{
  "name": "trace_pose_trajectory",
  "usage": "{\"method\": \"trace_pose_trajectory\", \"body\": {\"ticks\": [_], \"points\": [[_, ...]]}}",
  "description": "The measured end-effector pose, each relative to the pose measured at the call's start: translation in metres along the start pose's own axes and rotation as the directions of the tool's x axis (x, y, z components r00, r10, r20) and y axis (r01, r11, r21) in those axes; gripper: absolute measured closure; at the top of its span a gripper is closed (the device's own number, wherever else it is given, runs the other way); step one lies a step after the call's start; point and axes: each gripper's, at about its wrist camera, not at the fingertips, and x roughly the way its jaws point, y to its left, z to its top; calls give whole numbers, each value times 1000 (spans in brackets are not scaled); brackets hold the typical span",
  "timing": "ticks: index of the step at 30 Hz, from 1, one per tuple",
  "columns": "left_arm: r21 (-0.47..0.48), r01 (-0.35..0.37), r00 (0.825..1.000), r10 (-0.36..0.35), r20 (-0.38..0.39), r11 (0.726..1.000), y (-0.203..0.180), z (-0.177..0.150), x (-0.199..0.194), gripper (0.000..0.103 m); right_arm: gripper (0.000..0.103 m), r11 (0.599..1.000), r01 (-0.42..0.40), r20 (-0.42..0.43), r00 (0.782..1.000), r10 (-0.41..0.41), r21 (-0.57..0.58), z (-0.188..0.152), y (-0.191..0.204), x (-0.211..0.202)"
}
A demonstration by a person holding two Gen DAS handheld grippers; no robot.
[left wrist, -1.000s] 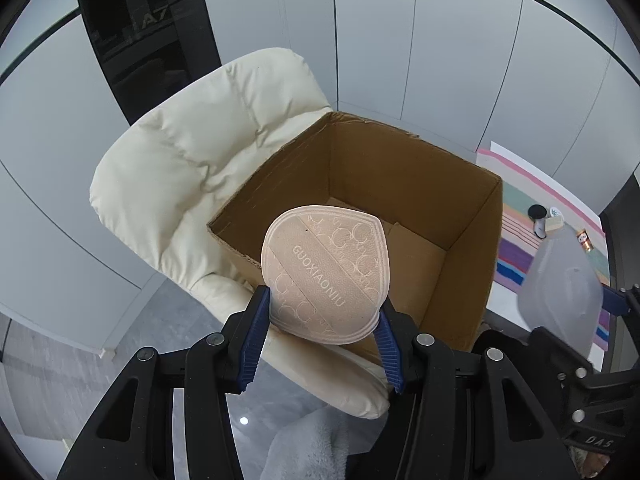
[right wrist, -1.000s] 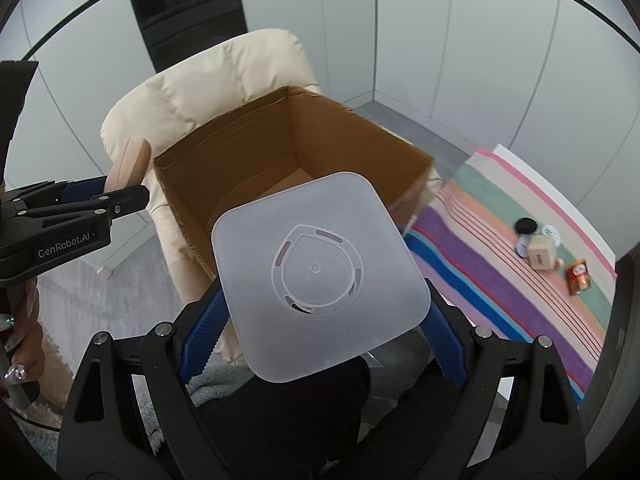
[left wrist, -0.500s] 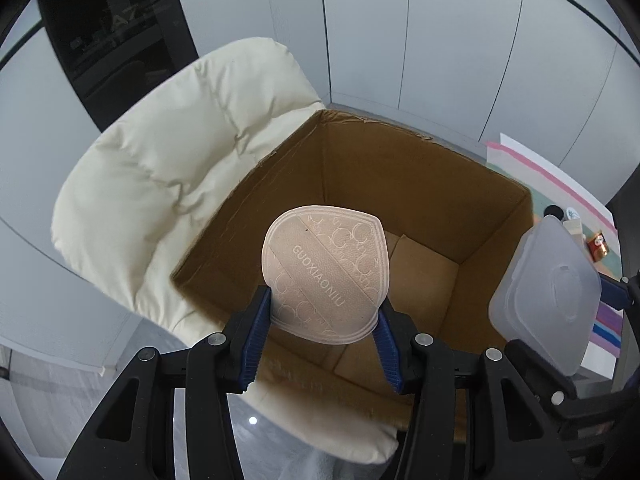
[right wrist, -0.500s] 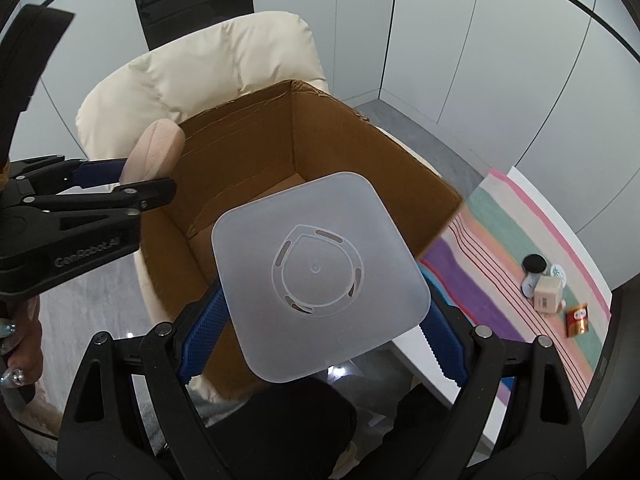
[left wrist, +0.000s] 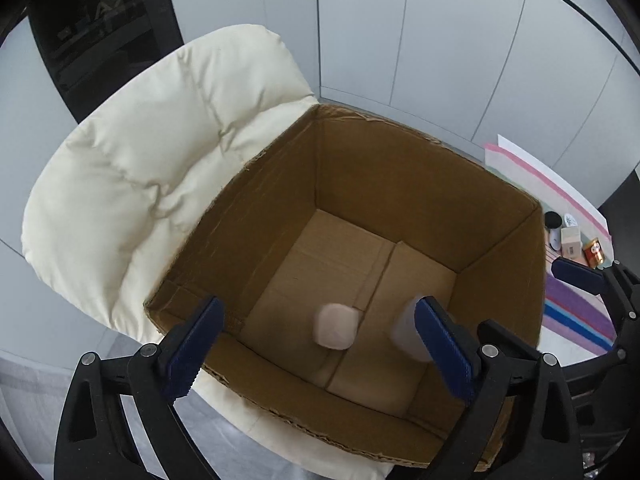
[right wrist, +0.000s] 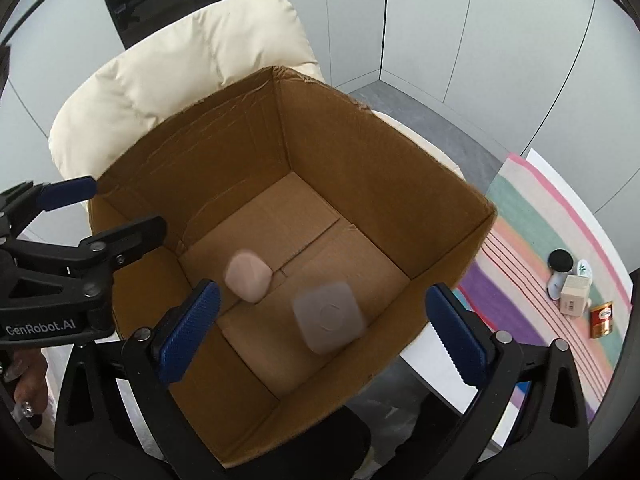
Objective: Organize objects
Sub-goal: 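Open the left tool over the box while the right tool releases the lid, then move both empty tools back from the box toward the table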
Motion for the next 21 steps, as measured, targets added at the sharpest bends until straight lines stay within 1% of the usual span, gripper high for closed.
{"method": "trace_pose_trajectory", "body": {"ticks": [4, 10, 12, 21], "points": [[-22, 24, 999, -24, -20, 999, 7, 0, 3, 6, 0, 1000, 8, 7, 1000, -8, 9, 2, -3, 1], [-31, 31, 999, -33, -39, 999, 9, -3, 2, 6, 0, 1000, 8, 2, 1000, -8, 28, 2, -5, 0], [-30, 41, 999, -42, -33, 999, 9, -2, -1, 6, 0, 999, 12, 4, 1000, -13, 34, 1, -5, -2], [-29, 41, 999, -41, -11, 999, 12, -3, -15, 6, 0, 997, 33, -7, 999, -33, 76, -4, -11, -7]]}}
